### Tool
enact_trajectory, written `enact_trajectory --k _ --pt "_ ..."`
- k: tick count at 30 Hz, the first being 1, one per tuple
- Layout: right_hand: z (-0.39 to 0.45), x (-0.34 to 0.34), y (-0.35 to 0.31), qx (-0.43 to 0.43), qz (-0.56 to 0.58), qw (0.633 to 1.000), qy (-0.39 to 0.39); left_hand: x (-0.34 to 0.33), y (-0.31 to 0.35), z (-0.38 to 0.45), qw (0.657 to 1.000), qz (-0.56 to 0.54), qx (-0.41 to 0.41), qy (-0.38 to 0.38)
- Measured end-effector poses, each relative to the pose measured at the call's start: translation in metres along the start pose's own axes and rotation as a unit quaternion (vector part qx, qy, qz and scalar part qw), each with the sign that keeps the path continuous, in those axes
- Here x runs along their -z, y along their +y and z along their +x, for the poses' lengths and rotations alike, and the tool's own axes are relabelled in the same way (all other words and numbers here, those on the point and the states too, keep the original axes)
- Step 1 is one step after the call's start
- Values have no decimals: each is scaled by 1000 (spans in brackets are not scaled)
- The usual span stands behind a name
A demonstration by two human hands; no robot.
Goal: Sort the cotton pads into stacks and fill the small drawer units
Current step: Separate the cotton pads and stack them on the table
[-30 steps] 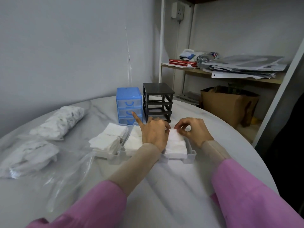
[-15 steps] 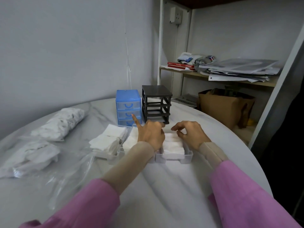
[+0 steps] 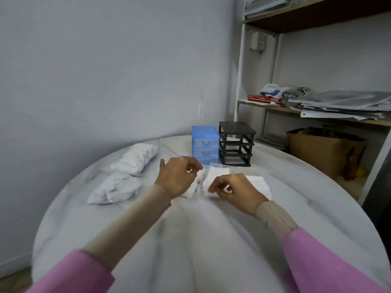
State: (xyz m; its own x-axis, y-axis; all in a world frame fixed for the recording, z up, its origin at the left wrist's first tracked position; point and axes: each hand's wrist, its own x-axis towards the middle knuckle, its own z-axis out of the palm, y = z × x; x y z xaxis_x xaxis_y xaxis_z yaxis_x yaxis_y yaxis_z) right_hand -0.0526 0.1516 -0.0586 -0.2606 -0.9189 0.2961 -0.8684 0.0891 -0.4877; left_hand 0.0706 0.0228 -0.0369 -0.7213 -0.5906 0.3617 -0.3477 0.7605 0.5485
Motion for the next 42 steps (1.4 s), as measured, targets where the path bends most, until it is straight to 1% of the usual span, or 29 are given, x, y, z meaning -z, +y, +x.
enact_trajectory --k 4,7,10,13,15,18,21,24,26,27,29,32,35,38,39,42 --pt "6 -28 -33 44 28 998 -34 38 -33 -19 999 18 22 17" --pt "10 -43 -50 47 60 996 -56 61 -61 -31 998 18 54 38" --pt "13 -55 -58 -2 137 989 -59 75 -92 -37 988 48 122 76" --pt "18 -67 -65 -82 267 958 -61 81 -121 -41 973 70 205 84" --pt "23 -73 -71 -147 344 926 -55 79 -132 -43 964 40 253 63" --pt "32 -80 -78 -207 422 882 -31 75 -135 -45 956 -49 281 61" --pt "39 -86 -80 -224 459 860 -14 72 -136 -45 944 -86 312 57" --pt "41 -89 -79 -230 465 855 -25 71 -138 -47 933 -99 345 34" --pt "40 -89 -76 -235 458 857 -23 71 -139 -49 923 -136 360 17" --pt "38 -89 -73 -236 457 857 -20 71 -139 -49 921 -167 353 8" --pt "34 -84 -70 -236 470 850 -22 69 -138 -51 924 -224 310 8" --pt "27 -72 -65 -212 480 851 -35 66 -134 -53 940 -252 226 34" --pt "21 -65 -61 -168 466 866 -61 64 -128 -51 958 -241 153 37" --pt "15 -62 -59 -142 439 884 -77 59 -122 -49 966 -235 107 15" --pt "13 -61 -60 -138 427 890 -83 56 -121 -49 968 -228 99 19" --pt "8 -60 -63 -131 391 905 -106 50 -119 -48 977 -168 103 84"
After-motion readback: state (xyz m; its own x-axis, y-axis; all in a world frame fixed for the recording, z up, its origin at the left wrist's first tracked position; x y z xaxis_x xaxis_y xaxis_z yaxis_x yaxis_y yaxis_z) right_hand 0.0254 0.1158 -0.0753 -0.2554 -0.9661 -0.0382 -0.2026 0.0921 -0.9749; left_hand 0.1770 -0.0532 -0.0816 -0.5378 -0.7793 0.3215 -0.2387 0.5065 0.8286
